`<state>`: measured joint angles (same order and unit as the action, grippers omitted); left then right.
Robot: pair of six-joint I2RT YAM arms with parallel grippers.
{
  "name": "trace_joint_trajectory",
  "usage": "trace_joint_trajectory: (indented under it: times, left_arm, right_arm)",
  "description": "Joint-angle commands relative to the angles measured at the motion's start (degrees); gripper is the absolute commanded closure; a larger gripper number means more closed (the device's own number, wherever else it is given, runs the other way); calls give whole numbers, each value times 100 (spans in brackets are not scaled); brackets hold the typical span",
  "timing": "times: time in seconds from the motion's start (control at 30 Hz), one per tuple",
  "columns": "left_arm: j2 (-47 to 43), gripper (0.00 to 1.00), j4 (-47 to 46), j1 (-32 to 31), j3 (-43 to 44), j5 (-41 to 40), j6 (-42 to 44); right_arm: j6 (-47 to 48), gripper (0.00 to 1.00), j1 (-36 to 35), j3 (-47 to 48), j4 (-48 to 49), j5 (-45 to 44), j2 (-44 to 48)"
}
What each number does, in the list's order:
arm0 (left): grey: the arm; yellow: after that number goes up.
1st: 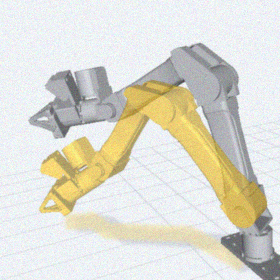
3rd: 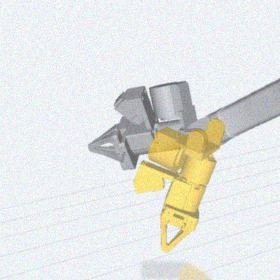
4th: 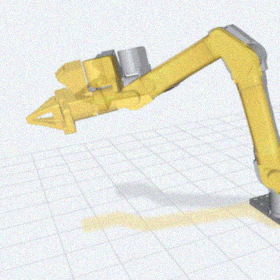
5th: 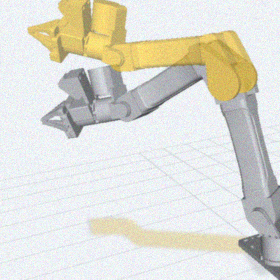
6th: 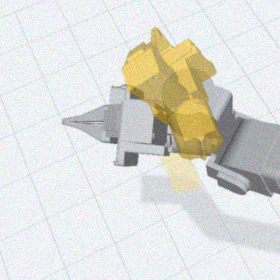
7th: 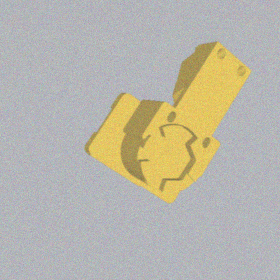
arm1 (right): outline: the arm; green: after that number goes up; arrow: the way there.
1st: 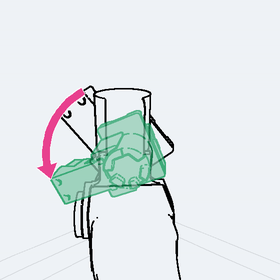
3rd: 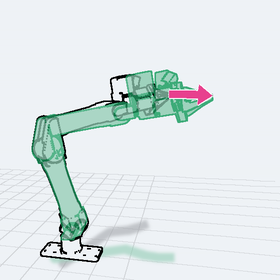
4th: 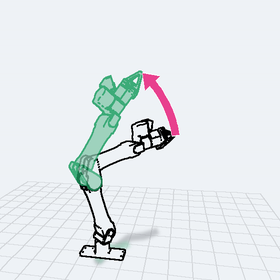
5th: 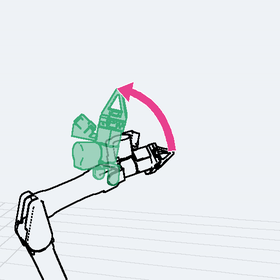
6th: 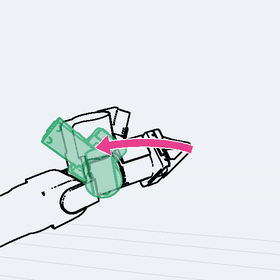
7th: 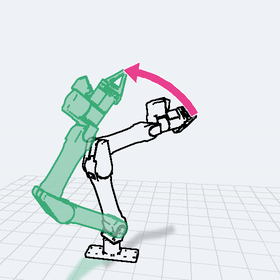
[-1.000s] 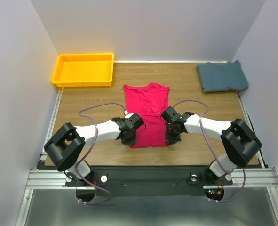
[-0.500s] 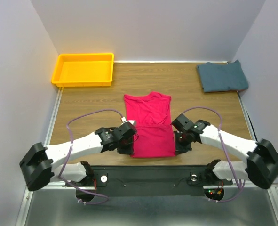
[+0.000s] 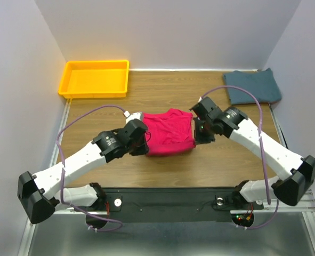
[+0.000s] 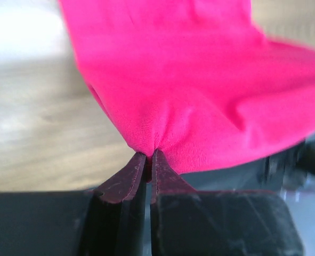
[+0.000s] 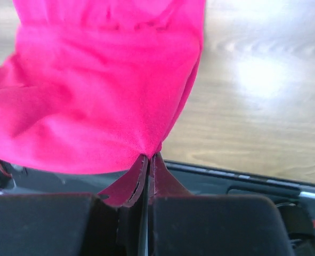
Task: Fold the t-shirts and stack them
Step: Fold the tshirt
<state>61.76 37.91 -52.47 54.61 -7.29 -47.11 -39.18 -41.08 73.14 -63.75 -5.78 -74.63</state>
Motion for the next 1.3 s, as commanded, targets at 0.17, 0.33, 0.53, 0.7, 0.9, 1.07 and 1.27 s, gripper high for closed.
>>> trace_joint_trajectory:
  times: [0.17,0.33,0.53,0.7,0.9,1.07,1.27]
  left_arm:
    - [591,100,-47,983,902,-361,931]
    - [934,100,-292,1562,955,-98,1318]
    - [1496,100,-583,1968,1043,324,1617]
    - [2006,100,-767,2336,1236,465,1855]
    - [2525,100,-1013,2654,1438,597,2022]
    - [3131,100,-1206,2803,1736,702,2224]
    - [3694,100,-1444,2917,1992,694,2434]
  right_arm:
    - [1096,99,706,1693,-314,-398,-1018]
    - [1430,99,1128,2150,-253,-213,-1439]
    - [1729,99,1322,2520,-59,-20,-2090]
    - [1975,99,1383,2976,125,-2,-2801]
    - [2256,99,1559,3478,389,-19,-3566]
    - [2397,99,1804,3812,547,33,-4164]
    - [2441,99,2007,3769,784,86,-4499]
